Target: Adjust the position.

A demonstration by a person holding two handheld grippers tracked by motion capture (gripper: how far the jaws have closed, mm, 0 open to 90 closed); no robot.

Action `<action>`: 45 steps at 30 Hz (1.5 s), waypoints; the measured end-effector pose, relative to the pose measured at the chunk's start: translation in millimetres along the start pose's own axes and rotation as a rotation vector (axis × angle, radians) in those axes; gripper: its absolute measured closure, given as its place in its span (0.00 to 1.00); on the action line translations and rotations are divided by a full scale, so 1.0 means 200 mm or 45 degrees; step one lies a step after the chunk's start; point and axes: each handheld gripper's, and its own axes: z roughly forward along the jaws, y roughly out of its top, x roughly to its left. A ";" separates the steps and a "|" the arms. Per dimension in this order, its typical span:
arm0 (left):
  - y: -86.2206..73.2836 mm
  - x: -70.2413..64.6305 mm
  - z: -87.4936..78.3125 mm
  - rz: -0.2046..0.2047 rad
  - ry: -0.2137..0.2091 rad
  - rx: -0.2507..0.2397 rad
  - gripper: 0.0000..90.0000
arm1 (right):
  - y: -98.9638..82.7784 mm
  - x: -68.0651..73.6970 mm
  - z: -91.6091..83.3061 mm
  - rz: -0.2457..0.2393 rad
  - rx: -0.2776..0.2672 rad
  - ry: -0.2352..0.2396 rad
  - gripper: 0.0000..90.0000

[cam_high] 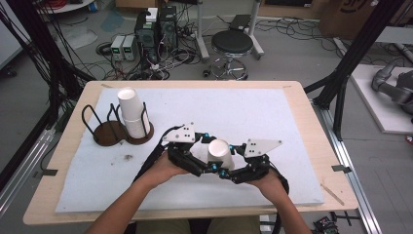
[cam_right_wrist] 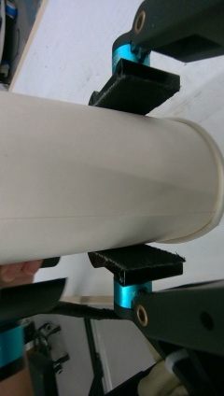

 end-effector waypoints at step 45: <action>-0.03 0.00 0.03 0.105 -0.063 0.329 0.24 | 0.22 0.03 0.11 -0.334 0.704 0.093 0.36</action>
